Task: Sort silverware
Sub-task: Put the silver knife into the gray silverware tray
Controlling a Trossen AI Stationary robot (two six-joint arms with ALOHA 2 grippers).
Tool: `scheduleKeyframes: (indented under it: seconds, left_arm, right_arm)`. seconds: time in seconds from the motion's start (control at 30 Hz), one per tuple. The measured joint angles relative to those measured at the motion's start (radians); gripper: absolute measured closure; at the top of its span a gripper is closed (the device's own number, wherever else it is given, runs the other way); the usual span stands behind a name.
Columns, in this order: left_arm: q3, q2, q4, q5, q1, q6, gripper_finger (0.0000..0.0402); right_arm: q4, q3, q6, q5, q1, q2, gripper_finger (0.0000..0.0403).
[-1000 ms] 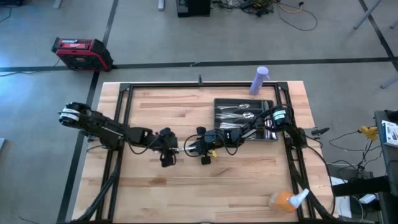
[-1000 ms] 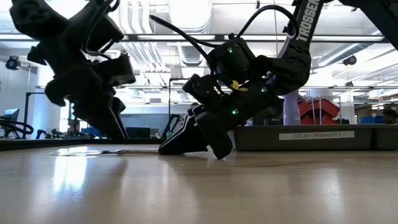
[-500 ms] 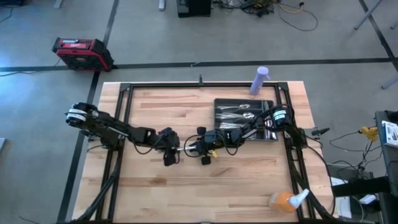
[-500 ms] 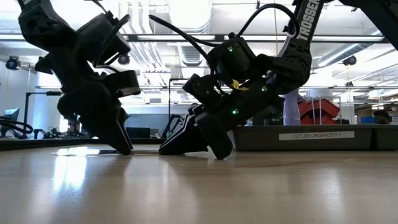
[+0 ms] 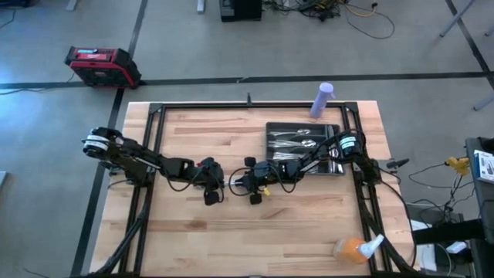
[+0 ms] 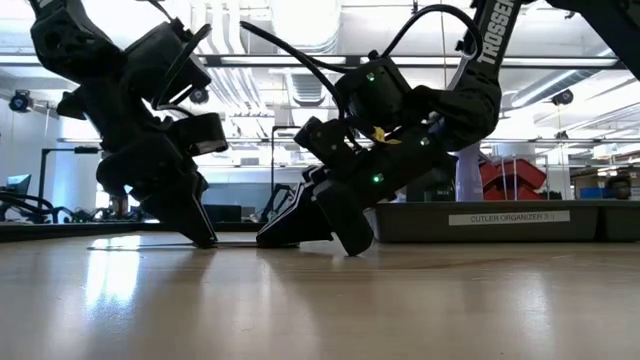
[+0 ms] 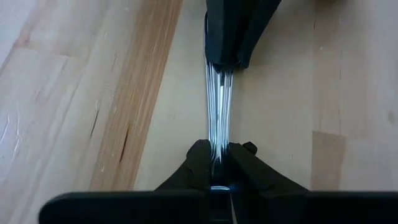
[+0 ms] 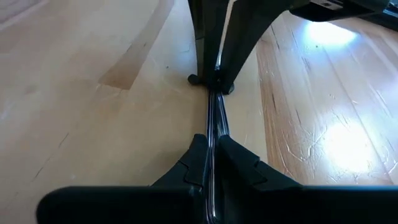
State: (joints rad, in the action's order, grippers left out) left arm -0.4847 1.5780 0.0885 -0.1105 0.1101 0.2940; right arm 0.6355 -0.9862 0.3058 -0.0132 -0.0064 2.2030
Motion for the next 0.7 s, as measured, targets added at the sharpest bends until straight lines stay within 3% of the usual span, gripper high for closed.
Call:
scheduleKeyframes:
  seconds: [0.27,0.47,0.7]
  left_arm:
    - [0.0,0.0,0.004,-0.004,0.001,0.006,0.0386]
    - [0.0,0.001,0.004,-0.022,0.021,-0.044,0.0386]
    - [0.002,0.0,0.011,-0.05,0.059,-0.098,0.0386]
  right_arm:
    - [-0.131,0.043,-0.063,0.016,-0.012,-0.138,0.031]
    - [-0.044,0.126,-0.165,0.071,-0.041,-0.162,0.0257]
    - [0.043,0.146,-0.252,0.136,-0.023,-0.117,0.0249]
